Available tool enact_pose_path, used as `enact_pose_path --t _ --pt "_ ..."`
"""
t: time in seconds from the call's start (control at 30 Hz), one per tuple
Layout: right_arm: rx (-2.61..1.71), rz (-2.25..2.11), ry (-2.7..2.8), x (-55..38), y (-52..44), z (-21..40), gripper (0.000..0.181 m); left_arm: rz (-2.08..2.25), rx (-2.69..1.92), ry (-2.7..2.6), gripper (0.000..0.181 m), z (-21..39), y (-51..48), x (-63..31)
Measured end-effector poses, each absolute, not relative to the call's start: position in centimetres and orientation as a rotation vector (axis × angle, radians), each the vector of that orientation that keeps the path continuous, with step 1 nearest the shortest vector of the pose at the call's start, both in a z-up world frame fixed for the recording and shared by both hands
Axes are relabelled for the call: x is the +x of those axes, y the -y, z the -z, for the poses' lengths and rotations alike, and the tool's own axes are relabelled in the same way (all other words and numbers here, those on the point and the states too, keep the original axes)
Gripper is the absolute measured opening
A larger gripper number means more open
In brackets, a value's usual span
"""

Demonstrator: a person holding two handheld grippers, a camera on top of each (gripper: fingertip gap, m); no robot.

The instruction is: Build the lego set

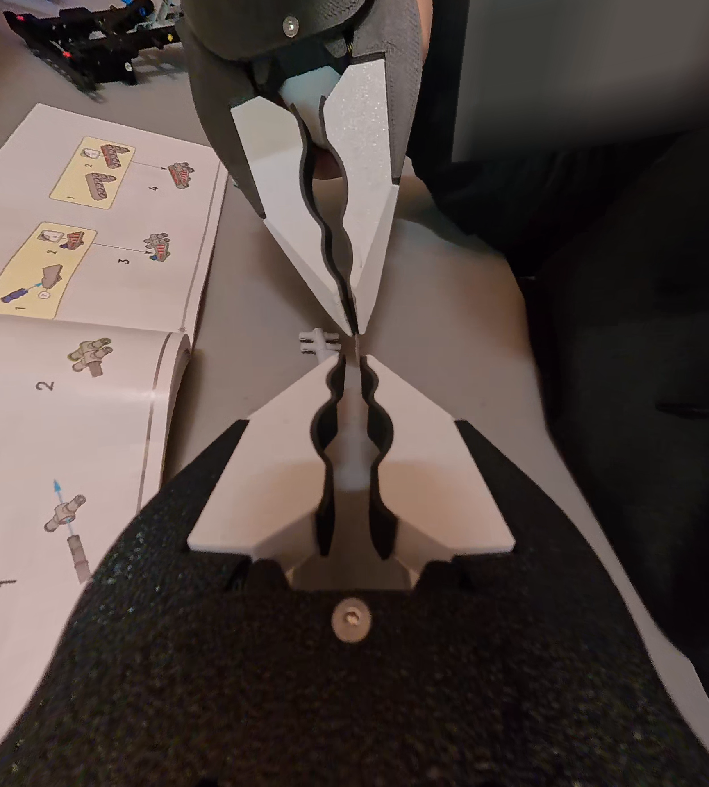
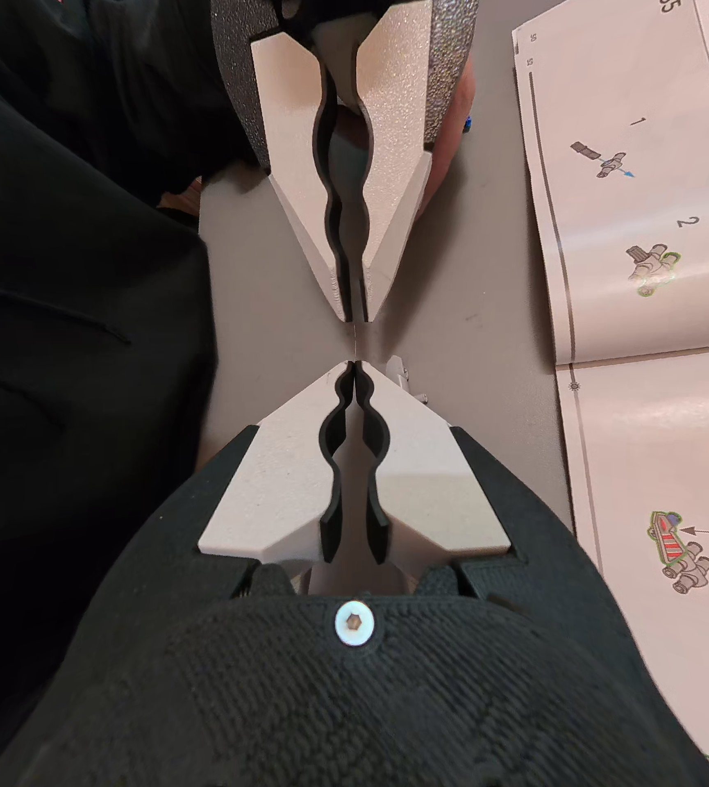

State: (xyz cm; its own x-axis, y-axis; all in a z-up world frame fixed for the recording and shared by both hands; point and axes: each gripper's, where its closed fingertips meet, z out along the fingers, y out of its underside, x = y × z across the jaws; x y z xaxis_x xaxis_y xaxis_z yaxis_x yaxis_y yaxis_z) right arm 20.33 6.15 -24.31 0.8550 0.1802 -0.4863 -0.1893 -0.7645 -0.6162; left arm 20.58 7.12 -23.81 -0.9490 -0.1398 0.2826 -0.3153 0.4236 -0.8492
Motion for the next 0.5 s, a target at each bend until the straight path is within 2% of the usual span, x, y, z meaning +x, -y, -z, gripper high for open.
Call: enact_pose_path --t 0.5 --pt "-2.331 -0.705 -0.013 20.34 -6.12 24.43 0.0 -1.534 0.388 2.498 0.0 24.15 -6.91 20.3"
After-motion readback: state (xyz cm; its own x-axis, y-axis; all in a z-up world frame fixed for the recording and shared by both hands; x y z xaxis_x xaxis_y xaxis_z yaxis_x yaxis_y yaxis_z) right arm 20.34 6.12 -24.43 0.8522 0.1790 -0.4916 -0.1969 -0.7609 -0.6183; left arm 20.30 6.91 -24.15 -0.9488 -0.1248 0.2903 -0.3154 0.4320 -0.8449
